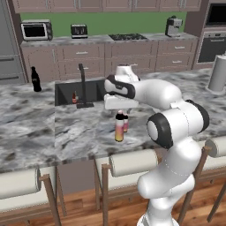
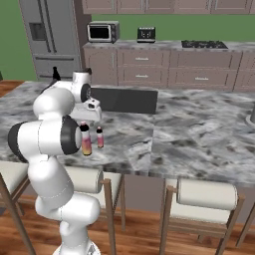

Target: Place the large bottle from the dining counter next to the other large bottle outside the sink, and place the small bottle from the dining counter next to the other small bottle inside the sink.

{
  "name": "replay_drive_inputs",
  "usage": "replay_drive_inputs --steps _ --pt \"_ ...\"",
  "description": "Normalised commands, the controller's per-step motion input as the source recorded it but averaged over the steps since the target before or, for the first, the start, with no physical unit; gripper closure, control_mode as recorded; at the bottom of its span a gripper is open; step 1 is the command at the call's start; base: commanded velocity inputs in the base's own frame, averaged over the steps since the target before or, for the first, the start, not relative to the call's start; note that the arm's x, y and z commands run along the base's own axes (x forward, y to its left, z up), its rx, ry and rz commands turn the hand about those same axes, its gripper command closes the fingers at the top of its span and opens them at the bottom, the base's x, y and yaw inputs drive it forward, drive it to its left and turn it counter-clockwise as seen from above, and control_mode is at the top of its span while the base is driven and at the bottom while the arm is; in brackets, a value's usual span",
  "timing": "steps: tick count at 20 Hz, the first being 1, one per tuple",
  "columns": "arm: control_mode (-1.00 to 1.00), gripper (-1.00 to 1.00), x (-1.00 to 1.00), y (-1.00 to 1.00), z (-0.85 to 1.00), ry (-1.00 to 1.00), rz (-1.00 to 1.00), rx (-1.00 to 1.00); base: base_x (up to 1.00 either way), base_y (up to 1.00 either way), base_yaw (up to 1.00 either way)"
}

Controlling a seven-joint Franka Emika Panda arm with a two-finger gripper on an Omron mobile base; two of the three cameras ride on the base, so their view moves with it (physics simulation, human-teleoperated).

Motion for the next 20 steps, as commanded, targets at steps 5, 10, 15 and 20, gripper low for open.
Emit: replay_drive_inputs --steps 5,10,15,20 --pt "-1.0 -1.0 0.0 0.0 -0.03 0.0 0.0 0.0 0.0 0.0 0.0" --pt "-1.0 -1.0 0.03 0.0 0.0 0.0 0.0 0.0 0.0 0.0 0.0" --pt "-1.0 -1.0 0.1 0.01 -0.03 0.0 0.0 0.0 0.0 0.0 0.0" --pt "-1.0 -1.0 0.0 0.01 -0.02 0.0 0.0 0.0 0.0 0.0 0.0"
